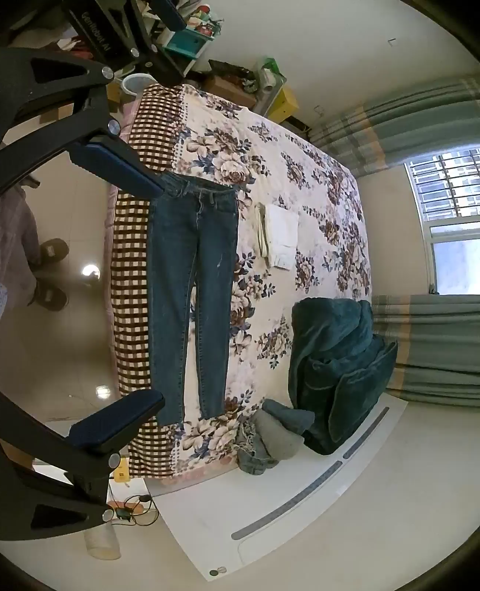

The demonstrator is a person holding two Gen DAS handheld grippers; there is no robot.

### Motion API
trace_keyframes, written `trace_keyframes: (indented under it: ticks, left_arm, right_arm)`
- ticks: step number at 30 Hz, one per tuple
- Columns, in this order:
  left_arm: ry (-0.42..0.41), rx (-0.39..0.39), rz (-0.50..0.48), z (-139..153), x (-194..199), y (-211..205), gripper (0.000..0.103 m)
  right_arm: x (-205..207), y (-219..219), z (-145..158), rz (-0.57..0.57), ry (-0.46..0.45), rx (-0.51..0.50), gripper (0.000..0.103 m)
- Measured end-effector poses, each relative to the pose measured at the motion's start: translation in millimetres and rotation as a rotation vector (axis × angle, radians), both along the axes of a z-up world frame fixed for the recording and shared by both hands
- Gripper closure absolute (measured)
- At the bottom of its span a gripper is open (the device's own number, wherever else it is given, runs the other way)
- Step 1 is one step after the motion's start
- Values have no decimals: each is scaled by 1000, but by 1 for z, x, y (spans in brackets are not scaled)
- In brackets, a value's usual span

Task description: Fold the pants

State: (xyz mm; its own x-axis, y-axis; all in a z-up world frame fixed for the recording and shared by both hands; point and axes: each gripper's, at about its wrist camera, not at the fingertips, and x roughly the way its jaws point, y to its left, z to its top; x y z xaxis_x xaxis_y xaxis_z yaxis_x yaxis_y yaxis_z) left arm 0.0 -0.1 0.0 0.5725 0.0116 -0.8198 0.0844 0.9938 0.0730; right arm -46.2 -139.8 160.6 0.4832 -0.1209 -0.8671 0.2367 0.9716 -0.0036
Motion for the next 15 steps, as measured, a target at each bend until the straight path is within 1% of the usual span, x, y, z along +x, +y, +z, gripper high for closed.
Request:
trace_keyframes:
  ticks: [4, 15]
  left_arm:
    - [2, -4, 0, 0, 0, 0, 0]
    - [-1, 4, -4, 1, 0, 1, 0]
  right_arm:
    - [0, 0, 0, -1, 1, -10, 0]
    - [-2, -4, 0, 2, 4, 1, 0]
